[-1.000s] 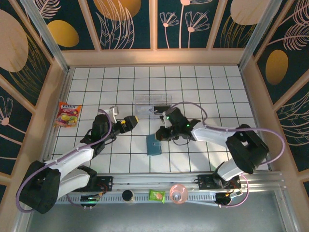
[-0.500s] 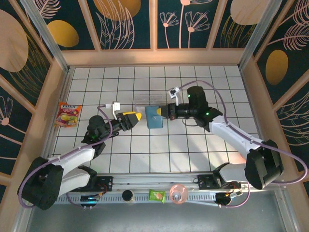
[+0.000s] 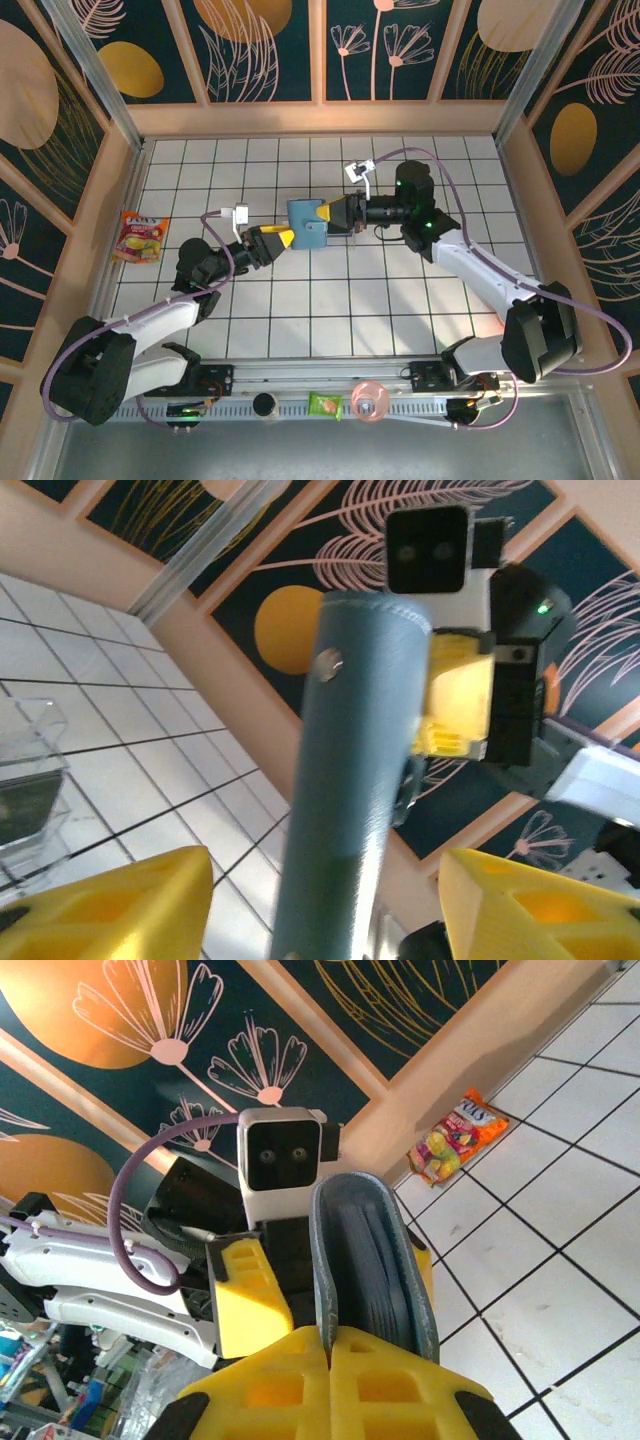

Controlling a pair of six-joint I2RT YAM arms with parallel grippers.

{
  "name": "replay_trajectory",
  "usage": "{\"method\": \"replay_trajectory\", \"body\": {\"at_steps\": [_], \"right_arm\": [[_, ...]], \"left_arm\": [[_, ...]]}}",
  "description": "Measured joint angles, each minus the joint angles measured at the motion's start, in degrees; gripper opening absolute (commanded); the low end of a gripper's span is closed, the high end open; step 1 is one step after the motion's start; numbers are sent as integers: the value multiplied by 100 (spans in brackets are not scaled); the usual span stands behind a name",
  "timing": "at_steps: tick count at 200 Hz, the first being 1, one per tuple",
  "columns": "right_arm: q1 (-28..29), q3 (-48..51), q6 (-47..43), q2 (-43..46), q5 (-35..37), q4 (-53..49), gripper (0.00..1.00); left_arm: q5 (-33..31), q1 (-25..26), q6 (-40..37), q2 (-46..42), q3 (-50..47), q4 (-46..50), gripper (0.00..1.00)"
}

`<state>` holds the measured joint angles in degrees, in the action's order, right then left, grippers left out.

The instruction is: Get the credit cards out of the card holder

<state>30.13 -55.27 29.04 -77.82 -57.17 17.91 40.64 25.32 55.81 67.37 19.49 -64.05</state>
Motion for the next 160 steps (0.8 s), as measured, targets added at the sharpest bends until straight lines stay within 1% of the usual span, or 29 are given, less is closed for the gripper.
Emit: {"method": "replay_trajectory", "body": {"at_steps": [9,22,38,46,58,73,91,118,127,129,134,138,152,156,160], "right_arm": [[15,0,52,-66,2,52,0],[24,-2,133,-146,0,125,0],[24,-55,179,-243,4,168,0],[24,-101,186,-293,7,170,0],[24,-201,199,-382,4,179,0],[24,-330,203,-487,7,199,0],[31,-439,247,-614,7,254,0],[35,-450,275,-699,20,264,0],[35,-455,284,-706,59,243,0],[35,-455,284,-706,70,234,1],[37,-461,284,-706,105,203,8],[37,-463,286,-706,164,173,16],[55,-483,339,-706,385,37,40],[66,-490,337,-706,455,0,44],[68,-501,334,-697,581,-72,47]], "left_arm": [[26,20,57,4,4,-55,52],[81,55,87,13,7,-90,46],[96,74,98,15,7,-87,41],[96,74,98,15,7,-87,42],[101,87,87,15,7,-87,49],[98,122,76,13,7,-79,48],[90,149,35,7,7,-20,37],[22,149,-63,-31,20,223,14],[-68,151,-149,-61,26,369,8],[-81,153,-140,-68,28,387,7],[-125,155,-184,-87,37,472,3],[-181,160,-184,-105,42,531,0],[-363,175,-302,-188,66,763,0],[-413,181,-295,-214,74,844,0],[-481,184,-321,-238,87,942,0]]}}
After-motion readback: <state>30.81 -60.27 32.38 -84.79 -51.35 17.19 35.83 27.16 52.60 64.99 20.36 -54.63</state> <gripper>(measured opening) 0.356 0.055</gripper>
